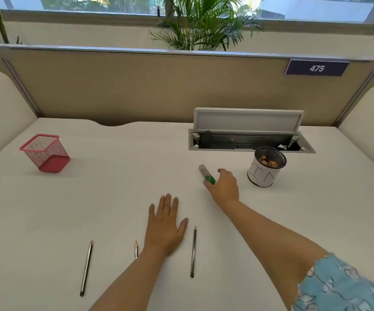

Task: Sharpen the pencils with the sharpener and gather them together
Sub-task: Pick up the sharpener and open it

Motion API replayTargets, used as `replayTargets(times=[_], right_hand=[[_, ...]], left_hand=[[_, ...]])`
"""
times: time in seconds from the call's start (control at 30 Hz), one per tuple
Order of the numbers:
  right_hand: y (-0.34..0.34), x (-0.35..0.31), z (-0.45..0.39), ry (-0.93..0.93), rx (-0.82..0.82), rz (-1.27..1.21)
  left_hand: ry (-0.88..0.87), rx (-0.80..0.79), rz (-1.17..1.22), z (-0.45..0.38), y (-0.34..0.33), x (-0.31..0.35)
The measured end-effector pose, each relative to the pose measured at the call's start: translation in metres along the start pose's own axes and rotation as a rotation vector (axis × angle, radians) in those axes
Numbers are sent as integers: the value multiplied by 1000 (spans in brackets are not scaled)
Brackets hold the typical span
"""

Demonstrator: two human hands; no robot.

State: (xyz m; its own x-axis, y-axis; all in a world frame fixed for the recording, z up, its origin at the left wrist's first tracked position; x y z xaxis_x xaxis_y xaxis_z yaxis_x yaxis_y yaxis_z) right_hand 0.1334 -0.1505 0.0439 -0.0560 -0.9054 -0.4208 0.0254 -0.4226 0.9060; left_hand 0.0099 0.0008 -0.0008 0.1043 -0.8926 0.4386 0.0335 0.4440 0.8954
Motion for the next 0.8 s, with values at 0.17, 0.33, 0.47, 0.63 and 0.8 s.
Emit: replayTargets(times=[0.17,0.33,0.47,0.63,0.8], right_hand=[[-7,-6,-14,-41,-79,146],[-10,-3,-15,-56,-39,7],[1,-6,7,-31,19,-199],[29,-7,54,49,111,-326],[45,2,108,60,110,-395]], left_hand=[[-11,30,18,-9,-1,-1],[-5,17,-6,-10,0,-1],[0,18,-4,-8,-1,-1],[-3,36,23,-6,7,6],[4,27,-53,20,21,19]])
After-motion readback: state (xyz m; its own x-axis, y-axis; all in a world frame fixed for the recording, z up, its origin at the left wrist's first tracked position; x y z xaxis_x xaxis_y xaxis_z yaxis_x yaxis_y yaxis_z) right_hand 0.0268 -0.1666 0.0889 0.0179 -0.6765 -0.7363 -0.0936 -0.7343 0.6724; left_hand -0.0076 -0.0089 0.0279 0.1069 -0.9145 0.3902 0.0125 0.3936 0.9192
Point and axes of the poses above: each hand's wrist, its own z-axis away from the middle knuckle, its own y-axis out of the back of the hand, x = y × z, the point moved 1 cm from there along -z, towards the middle knuckle, and after that the axes turned 11 degrees about z, right-handed, at the moved point
